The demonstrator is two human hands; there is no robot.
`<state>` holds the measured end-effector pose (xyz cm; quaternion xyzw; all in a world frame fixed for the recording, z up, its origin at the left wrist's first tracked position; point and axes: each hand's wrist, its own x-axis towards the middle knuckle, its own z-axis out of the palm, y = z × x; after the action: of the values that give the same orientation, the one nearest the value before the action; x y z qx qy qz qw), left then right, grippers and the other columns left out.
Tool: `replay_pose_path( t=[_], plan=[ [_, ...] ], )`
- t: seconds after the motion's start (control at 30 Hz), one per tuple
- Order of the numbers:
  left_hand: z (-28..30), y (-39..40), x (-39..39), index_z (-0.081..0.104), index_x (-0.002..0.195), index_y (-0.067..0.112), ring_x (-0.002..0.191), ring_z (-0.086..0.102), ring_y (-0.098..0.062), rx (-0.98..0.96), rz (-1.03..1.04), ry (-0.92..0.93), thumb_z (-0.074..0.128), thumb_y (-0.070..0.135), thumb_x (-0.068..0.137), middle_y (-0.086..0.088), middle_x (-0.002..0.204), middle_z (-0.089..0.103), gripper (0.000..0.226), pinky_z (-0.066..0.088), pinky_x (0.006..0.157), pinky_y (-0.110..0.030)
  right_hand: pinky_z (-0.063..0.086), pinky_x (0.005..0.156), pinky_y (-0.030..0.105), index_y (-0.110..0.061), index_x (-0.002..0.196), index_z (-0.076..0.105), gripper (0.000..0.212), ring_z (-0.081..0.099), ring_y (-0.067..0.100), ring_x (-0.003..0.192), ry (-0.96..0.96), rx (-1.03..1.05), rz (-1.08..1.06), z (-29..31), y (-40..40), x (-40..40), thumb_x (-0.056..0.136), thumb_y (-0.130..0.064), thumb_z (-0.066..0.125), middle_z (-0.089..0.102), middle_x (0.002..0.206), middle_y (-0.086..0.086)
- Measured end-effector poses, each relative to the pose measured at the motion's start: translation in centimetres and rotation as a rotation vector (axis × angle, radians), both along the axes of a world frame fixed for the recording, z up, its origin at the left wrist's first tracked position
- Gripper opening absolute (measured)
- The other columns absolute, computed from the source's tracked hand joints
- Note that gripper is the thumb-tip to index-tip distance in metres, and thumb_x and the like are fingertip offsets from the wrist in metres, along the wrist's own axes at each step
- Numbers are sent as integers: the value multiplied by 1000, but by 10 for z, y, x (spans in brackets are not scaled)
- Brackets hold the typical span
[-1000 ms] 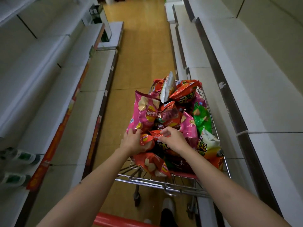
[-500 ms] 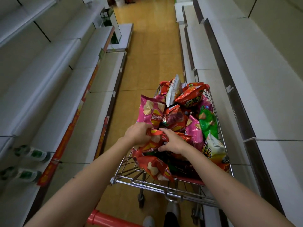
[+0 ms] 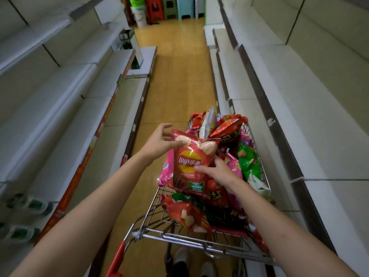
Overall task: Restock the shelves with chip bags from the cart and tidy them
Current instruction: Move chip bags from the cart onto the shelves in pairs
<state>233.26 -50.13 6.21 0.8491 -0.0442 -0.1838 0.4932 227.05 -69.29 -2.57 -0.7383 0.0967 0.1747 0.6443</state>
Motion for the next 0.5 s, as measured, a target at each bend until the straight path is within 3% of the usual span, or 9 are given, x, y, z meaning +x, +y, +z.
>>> replay_pose_path(
  t=[0.1, 0.2, 0.3, 0.4, 0.43, 0.5],
  plan=[
    [-8, 5, 1, 29, 146, 13, 109, 57, -21, -79, 8, 157, 71, 47, 66, -9, 134, 50, 97, 48, 82, -25, 51, 95, 35, -25, 121, 51, 46, 63, 17, 105, 20, 94, -112, 2, -4, 8, 82, -33, 74, 65, 118, 0],
    [-14, 7, -2, 30, 144, 14, 107, 58, -18, -87, -114, 285, 67, 49, 67, -5, 132, 50, 93, 50, 77, -22, 51, 97, 40, -26, 120, 54, 49, 65, 18, 105, 46, 94, -113, 3, 2, 19, 78, -41, 76, 67, 117, -1],
    [-24, 14, 0, 35, 134, 21, 98, 62, -10, -131, -157, 299, 72, 33, 77, 6, 113, 58, 69, 51, 71, -17, 52, 96, 43, -26, 119, 55, 49, 65, 18, 105, 57, 104, -56, 7, 18, 32, 77, -43, 76, 67, 115, -2],
    [-28, 32, 8, 38, 126, 24, 93, 64, -9, -164, -90, 262, 76, 22, 77, 6, 108, 61, 61, 51, 67, -17, 50, 99, 46, -25, 125, 53, 74, 62, 18, 111, 68, 123, -27, 15, 38, 44, 64, -59, 76, 65, 120, -3],
    [-29, 40, 12, 40, 124, 24, 92, 65, -11, -188, -54, 269, 76, 21, 77, 4, 107, 62, 60, 52, 68, -19, 50, 99, 45, -23, 129, 52, 74, 61, 17, 111, 70, 125, -10, 17, 45, 48, 68, -62, 70, 63, 121, -4],
    [-29, 58, 20, 44, 117, 24, 85, 67, -11, -259, 13, 285, 74, 19, 78, 3, 103, 64, 49, 54, 63, -19, 51, 96, 42, -21, 128, 52, 54, 61, 16, 109, 58, 96, 0, 23, 58, 59, 87, -57, 53, 62, 120, -3]
  ],
)
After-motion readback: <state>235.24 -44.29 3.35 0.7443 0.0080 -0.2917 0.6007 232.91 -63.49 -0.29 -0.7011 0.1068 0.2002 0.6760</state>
